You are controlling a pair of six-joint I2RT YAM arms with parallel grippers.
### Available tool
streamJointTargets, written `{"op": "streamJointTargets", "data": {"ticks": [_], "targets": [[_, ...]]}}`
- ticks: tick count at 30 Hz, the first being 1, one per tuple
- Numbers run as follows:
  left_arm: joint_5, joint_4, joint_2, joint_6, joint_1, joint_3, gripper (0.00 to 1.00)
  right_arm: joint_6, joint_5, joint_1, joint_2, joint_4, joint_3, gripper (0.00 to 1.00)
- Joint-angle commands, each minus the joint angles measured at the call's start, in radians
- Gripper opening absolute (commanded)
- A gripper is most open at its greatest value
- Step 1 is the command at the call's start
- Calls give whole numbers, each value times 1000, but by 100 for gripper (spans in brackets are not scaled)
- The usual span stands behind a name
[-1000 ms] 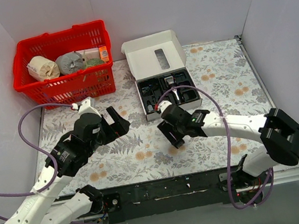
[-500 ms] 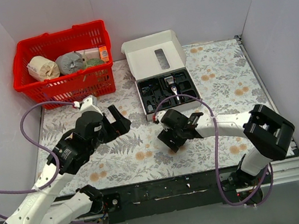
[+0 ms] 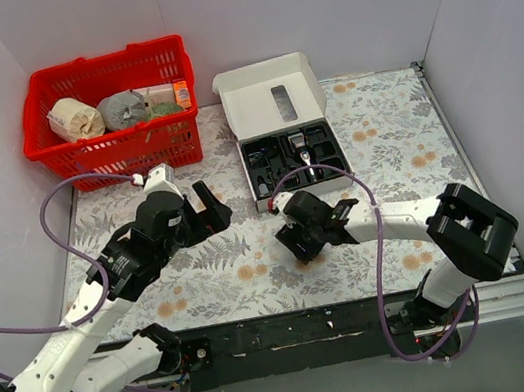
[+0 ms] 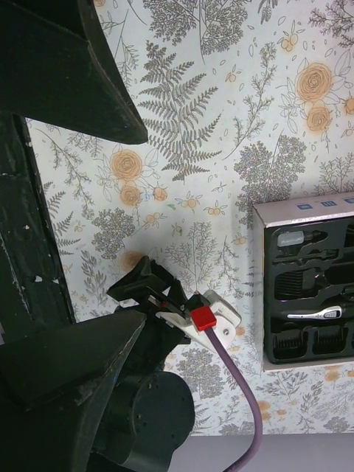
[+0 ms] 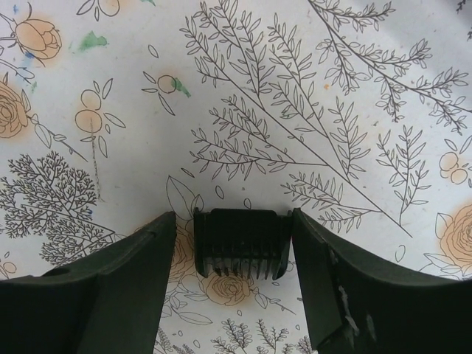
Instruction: Sort the hair-cutting tools
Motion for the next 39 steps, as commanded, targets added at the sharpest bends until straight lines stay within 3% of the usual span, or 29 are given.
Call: {"op": "streamJointTargets", "data": {"ticks": [1, 8, 11, 16, 22, 28, 32, 39], "targets": [[9, 22, 7, 14, -4, 11, 98, 7, 65, -6, -7, -49, -56, 69], [29, 56, 37, 11, -4, -11, 98, 26, 96, -6, -47, -72, -82, 63], [29, 82, 50, 14, -4, -28, 98, 31, 97, -6, -50, -70, -86, 55], [36, 102, 79, 13, -4, -37, 98, 34, 83, -6, -46, -66, -87, 30], [38, 150, 154, 26, -4, 4, 98, 72, 102, -6, -125, -89, -97, 29], [46, 234, 257, 37, -4, 66, 98, 155, 160, -6, -337, -179, -94, 30], [64, 320, 355, 49, -4, 101, 98, 198, 180, -6, -489, -231, -80, 29], [101, 521, 520, 82, -4, 150, 98, 223, 200, -6, -615, -276, -70, 29]]}}
